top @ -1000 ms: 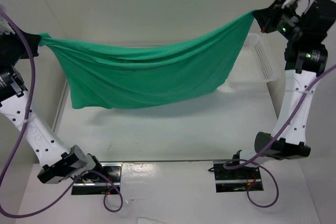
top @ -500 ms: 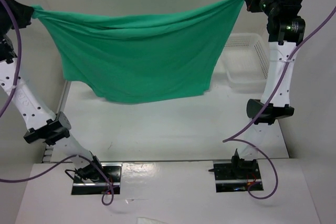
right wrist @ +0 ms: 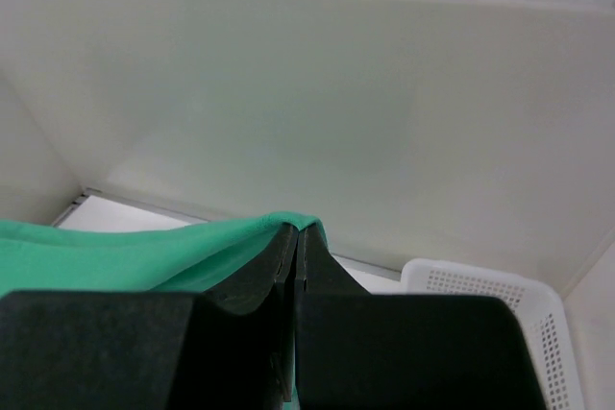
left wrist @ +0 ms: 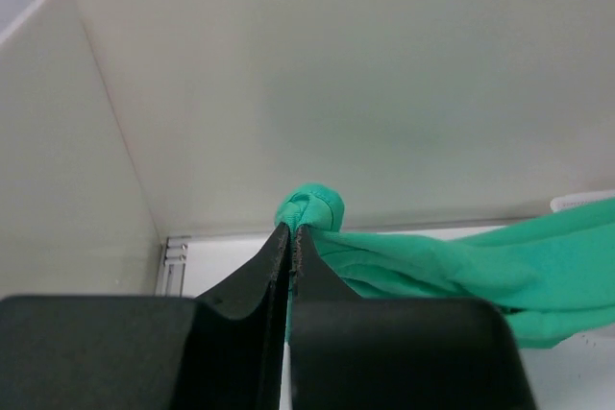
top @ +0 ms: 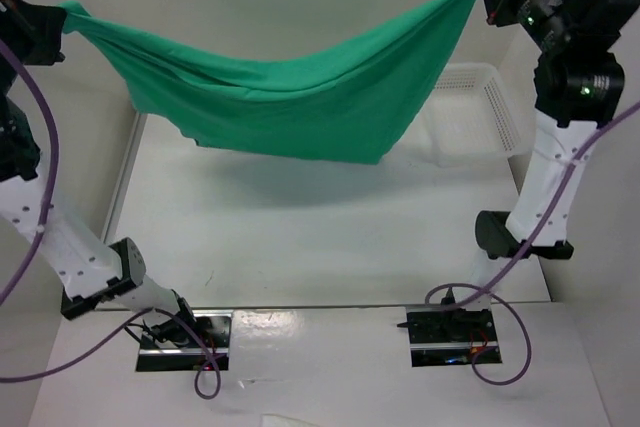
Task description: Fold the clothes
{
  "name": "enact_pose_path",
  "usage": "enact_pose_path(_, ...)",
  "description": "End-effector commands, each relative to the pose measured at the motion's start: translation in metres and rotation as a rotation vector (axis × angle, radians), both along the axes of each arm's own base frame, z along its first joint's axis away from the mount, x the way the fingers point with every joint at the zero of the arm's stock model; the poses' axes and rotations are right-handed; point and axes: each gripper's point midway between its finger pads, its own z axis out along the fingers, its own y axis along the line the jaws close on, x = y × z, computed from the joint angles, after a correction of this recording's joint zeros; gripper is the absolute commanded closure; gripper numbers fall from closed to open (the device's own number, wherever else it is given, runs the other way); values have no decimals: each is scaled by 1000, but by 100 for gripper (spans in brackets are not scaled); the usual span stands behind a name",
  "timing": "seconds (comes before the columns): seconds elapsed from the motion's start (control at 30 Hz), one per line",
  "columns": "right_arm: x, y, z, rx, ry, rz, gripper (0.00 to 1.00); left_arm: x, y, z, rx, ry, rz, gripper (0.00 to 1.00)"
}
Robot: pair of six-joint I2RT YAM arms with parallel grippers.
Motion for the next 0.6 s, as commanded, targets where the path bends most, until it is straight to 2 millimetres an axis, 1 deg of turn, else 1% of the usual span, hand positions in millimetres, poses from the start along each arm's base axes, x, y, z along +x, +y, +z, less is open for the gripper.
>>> enact_pose_path(0.0,-71,7,46,-41,-139,38,100,-50,-26,38,76,-132,25,100)
enact_pose_path(0.03,-77,9,45,-42,-133,47,100,-54,-29,38,76,-133,25,100)
enact_pose_path(0.07,-83,8,46,-57,-141,45,100,-72,-40,47,99,-171,25,100)
enact_pose_path(0.1,-98,11,47,-60,-144,58,100,-66,-34,35,77,-138,34,100)
enact_pose_path(0.13,-106,11,51,-73,-165,56,100,-93,-51,54,133,-232,34,100)
enact_pose_path(0.17,-113,12,53,-75,-179,55,100,-99,-54,55,130,-258,45,100)
enact_pose_path(0.2,-129,13,58,-80,-223,54,100,-105,-54,55,140,-284,58,100)
enact_pose_path(0.23,-136,12,61,-80,-247,44,100,-102,-49,44,120,-261,81,100)
enact_pose_path(0.27,-143,11,63,-80,-270,30,100,-101,-50,41,113,-244,72,100)
enact_pose_path(0.3,-140,8,58,-76,-269,17,100,-101,-50,39,104,-229,73,100)
enact_pose_path(0.33,-150,7,63,-85,-292,3,100,-100,-49,35,95,-213,73,100)
enact_pose_path(0.37,-154,6,61,-89,-287,0,100,-101,-50,34,99,-219,73,100)
enact_pose_path(0.4,-154,7,59,-90,-278,9,100,-101,-47,33,96,-223,87,100)
enact_pose_path(0.43,-159,8,61,-91,-287,9,100,-103,-45,30,94,-230,110,100)
enact_pose_path(0.47,-157,8,56,-90,-273,10,100,-103,-45,30,94,-230,110,100)
enact_pose_path(0.5,-158,4,56,-77,-275,-9,100,-106,-46,33,107,-238,112,100)
enact_pose_path(0.53,-167,5,62,-81,-307,-10,100,-111,-49,33,108,-239,112,100)
enact_pose_path(0.57,-164,5,60,-71,-295,-7,100,-111,-49,33,108,-239,112,100)
